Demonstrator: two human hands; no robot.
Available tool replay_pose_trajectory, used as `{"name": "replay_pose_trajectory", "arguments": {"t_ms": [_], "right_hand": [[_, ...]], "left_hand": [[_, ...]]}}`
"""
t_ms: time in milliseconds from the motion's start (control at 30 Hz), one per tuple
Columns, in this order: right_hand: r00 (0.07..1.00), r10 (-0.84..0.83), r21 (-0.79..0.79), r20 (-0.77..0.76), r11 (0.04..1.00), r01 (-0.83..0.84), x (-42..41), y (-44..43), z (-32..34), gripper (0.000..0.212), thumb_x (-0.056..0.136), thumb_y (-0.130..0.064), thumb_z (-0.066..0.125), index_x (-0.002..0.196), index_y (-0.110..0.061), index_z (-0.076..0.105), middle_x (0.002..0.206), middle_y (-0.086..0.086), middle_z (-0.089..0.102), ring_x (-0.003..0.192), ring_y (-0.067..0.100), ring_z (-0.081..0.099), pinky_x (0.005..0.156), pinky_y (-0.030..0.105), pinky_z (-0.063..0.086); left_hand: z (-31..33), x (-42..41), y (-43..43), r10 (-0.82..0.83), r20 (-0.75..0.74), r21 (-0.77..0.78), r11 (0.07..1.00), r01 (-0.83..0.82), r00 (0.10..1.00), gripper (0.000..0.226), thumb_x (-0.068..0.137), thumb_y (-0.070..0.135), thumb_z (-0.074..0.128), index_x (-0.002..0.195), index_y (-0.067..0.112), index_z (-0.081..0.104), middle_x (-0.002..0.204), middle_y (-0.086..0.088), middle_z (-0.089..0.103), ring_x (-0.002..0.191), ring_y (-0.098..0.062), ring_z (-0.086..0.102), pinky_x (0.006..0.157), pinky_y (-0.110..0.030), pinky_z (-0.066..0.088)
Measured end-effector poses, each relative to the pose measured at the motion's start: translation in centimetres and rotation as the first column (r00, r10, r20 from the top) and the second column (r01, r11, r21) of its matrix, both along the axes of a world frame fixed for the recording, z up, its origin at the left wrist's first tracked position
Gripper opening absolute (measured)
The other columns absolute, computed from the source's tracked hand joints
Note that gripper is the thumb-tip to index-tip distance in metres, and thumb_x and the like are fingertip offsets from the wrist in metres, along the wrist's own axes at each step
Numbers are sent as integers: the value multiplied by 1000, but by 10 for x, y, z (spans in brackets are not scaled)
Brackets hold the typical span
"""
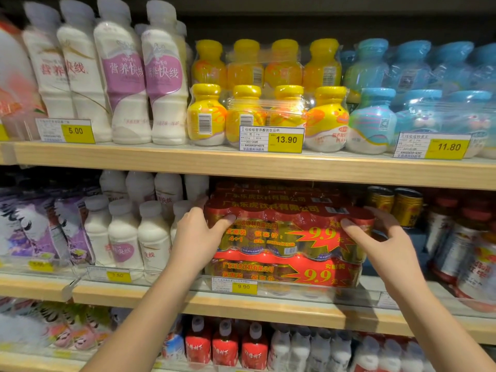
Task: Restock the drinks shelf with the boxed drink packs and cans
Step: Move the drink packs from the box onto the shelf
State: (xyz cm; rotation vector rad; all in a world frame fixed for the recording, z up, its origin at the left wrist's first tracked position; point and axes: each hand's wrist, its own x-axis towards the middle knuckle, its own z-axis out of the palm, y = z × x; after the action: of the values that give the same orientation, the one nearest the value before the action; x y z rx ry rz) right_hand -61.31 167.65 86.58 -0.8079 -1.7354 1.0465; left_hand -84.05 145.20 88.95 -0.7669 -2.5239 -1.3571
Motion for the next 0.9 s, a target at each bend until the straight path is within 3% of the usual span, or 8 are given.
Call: {"name": "replay_pose_trajectory", "arguments": {"t_ms": [300,467,767,900], "right_hand": [[1000,-4,2,24,1000,4,1,-3,-2,67,75,-64,80,133,-50,49,129,-11,61,124,13,53,103,44,48],[1000,3,-3,24,1000,-3,1,-4,-1,64,78,-58,80,132,-45,49,123,-12,60,120,13,52,95,37,44],[999,-4,6,39,1000,4,3,-8,0,74,80,-57,79,144,-38,48,129,-11,58,122,10,49,99,36,43],[999,-5,-7,47,1000,5,3,-8,1,74,80,-58,79,144,-37,48,126,-11,58,120,10,50,98,36,43]], "left_hand": [[-4,-3,3,4,-13,-1,1000,-4,1000,46,86,54,68,76,16,44,82,-6,54,70,-15,51,52,-29,30],[-6,-3,3,-4,-4,11,1000,4,1000,45,86,54,68,78,16,45,84,-8,57,73,-19,53,54,-31,32],[-3,4,3,5,-5,4,1000,-5,1000,44,89,51,66,75,19,39,86,-5,52,70,-9,45,52,-25,27],[0,5,3,20,6,-1,1000,-20,1000,46,90,50,67,75,16,40,83,-4,49,74,-20,48,58,-33,29]]}}
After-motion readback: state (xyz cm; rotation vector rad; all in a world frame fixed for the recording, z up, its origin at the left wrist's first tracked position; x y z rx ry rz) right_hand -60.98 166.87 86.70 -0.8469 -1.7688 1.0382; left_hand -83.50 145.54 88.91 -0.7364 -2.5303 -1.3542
